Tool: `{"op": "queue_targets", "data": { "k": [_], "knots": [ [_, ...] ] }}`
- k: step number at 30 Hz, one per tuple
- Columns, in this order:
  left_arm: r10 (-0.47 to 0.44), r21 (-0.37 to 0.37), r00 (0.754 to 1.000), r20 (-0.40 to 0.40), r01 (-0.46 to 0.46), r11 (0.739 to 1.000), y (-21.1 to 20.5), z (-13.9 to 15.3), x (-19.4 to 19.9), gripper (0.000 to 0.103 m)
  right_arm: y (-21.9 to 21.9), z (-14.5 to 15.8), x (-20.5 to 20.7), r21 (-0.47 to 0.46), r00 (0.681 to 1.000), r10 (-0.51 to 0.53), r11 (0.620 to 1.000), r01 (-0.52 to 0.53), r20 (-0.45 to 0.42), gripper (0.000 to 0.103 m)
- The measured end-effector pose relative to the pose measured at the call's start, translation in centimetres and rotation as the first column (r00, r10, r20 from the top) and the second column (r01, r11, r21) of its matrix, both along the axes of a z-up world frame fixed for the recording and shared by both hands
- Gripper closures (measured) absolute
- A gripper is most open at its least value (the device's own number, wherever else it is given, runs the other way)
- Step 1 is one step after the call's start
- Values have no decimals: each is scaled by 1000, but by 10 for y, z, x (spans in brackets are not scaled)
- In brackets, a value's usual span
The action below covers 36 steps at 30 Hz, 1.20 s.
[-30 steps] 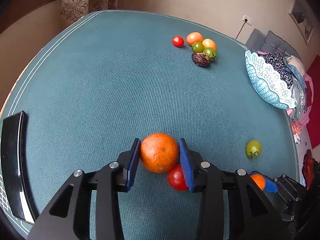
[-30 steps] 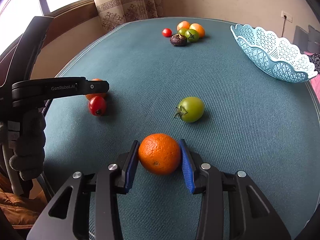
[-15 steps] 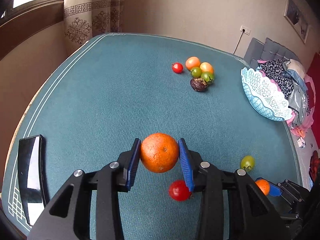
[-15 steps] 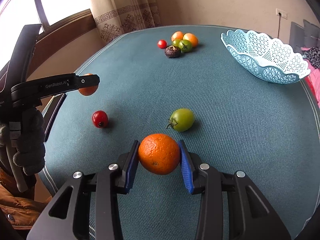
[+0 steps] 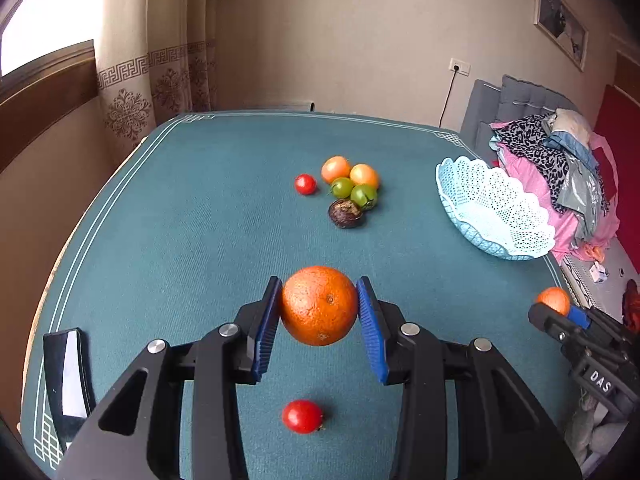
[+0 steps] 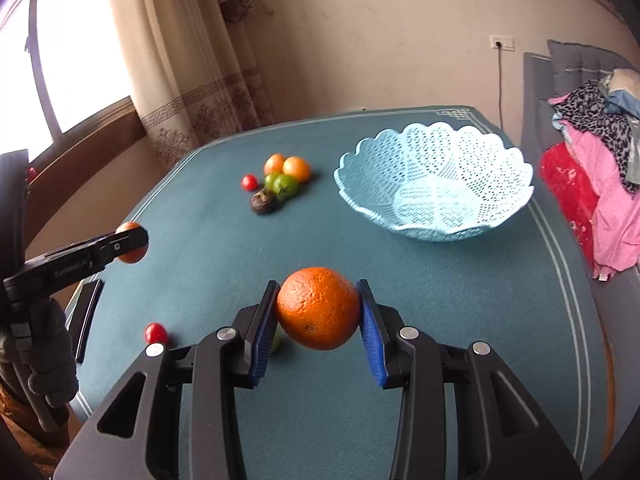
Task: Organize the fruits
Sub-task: 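Lower right tool's orange into the blue basket and open while left tool carries its orange, then lower the large orange into the basket and open the left tool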
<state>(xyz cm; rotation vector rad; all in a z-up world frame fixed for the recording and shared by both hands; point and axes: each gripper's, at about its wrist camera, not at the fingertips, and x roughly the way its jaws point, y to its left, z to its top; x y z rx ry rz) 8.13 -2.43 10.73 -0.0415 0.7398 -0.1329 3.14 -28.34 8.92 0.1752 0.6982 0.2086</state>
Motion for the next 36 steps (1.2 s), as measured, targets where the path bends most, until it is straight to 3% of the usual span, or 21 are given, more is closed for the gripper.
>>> {"op": "queue_targets", "data": {
  "k": [9, 17, 26, 36],
  "knots": [
    [-91, 25, 995, 30, 91, 996, -51, 17, 18, 64, -44, 16, 45, -35, 991, -127, 991, 129, 51, 64],
    [-159, 60, 987, 26, 158, 986, -90, 20, 38, 64, -66, 1, 90, -101, 979, -204, 974, 205, 15, 64],
    [-208, 93, 978, 3, 207, 974, -129, 16, 67, 64, -76, 6, 84, -80, 970, -233, 968, 238, 66, 57],
    [-304, 93, 951, -56, 308, 947, -182, 5, 97, 64, -97, 14, 79, -21, 950, -298, 953, 301, 92, 48]
  ]
}}
